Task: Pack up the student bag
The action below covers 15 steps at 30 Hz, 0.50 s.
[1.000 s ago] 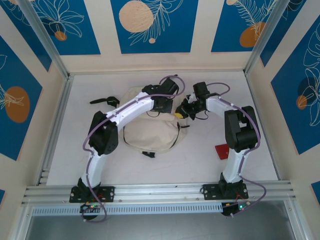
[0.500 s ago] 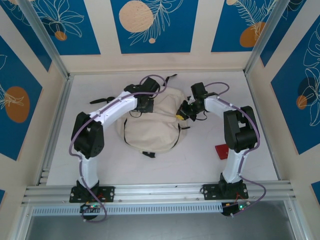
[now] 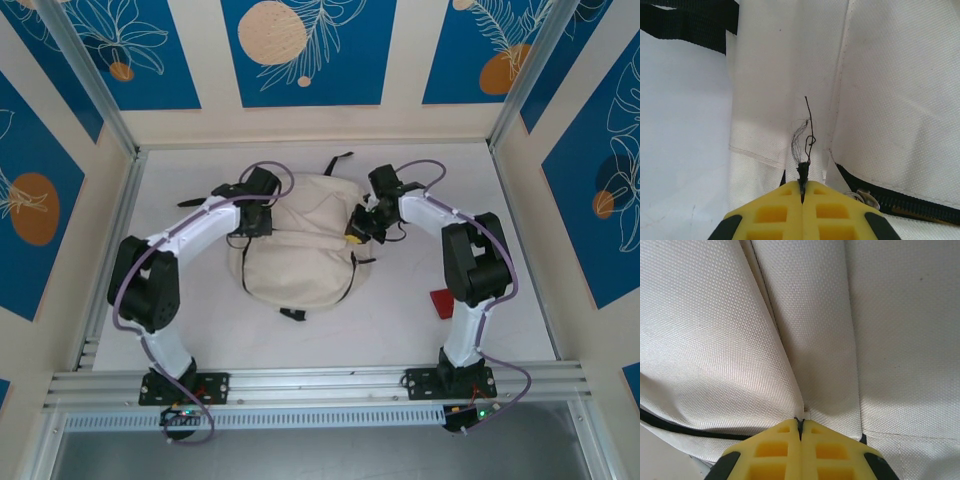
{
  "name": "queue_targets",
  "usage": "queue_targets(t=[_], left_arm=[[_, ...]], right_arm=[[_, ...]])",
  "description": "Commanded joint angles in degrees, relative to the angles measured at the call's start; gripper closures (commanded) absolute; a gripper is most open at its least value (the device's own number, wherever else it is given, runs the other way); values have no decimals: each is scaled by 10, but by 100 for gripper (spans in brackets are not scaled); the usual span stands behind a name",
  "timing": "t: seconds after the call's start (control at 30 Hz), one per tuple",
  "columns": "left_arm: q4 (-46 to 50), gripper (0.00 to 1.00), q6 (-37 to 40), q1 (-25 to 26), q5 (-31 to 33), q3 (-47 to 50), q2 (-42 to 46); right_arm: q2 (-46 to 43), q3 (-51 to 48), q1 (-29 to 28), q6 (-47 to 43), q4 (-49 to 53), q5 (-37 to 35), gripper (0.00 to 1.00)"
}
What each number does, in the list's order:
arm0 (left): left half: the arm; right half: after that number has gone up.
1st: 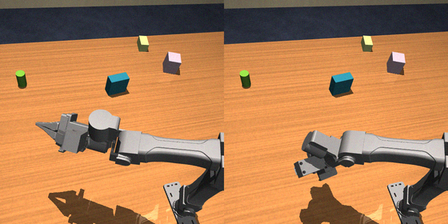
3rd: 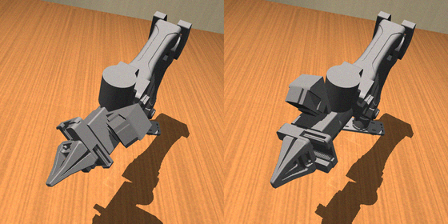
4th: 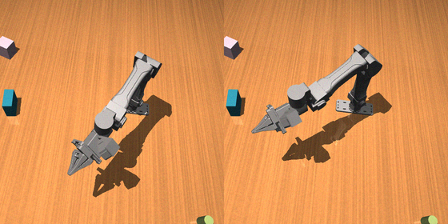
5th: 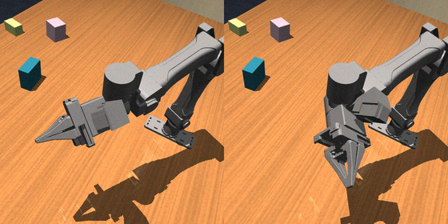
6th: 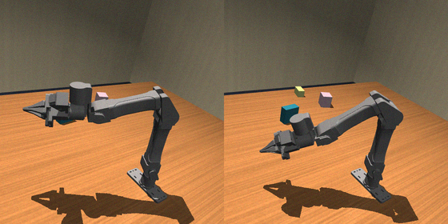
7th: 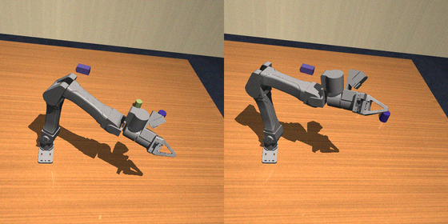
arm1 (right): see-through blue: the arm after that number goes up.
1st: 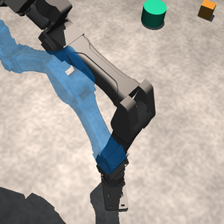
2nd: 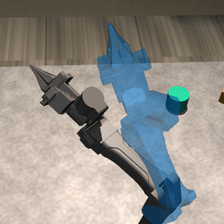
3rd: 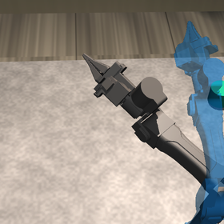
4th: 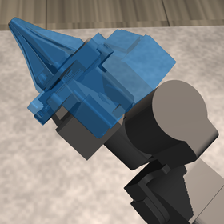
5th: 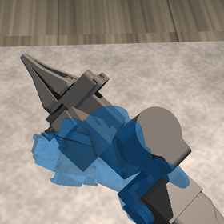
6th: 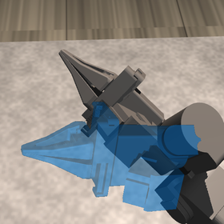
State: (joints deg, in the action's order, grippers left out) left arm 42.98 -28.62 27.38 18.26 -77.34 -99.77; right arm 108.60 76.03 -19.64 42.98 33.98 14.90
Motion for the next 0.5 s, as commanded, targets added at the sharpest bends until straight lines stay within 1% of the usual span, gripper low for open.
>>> queue_targets(t=[0.0,0.2,0.23,0.27,0.3,0.33,0.37,0.4,0.43,0.47], left_arm=[[43,100,-16,-21,28,51,54],[22,100,-25,-24,-16,135,128],[22,99,-26,-23,-25,142,137],[24,88,-28,-23,-30,143,145],[28,78,-31,-23,-34,142,152],[33,70,-33,-24,-36,138,160],[39,62,-37,-26,-37,131,166],[48,51,-41,-29,-40,122,172],[56,41,-43,-34,-43,113,179],[61,34,-43,-38,-45,106,185]], right_arm=[[-5,3,-11,-12,54,-29,100],[-29,-7,-34,-7,73,-46,100],[-39,-5,-38,-8,78,-52,93],[-51,-4,-41,-7,83,-67,83],[-67,-3,-46,-4,92,-91,71],[-86,-4,-49,1,103,-118,58],[-102,-5,-50,5,111,-140,47],[-120,-8,-50,11,125,-166,37],[-137,-12,-47,17,141,-193,30],[-157,-18,-44,20,154,-214,26]])
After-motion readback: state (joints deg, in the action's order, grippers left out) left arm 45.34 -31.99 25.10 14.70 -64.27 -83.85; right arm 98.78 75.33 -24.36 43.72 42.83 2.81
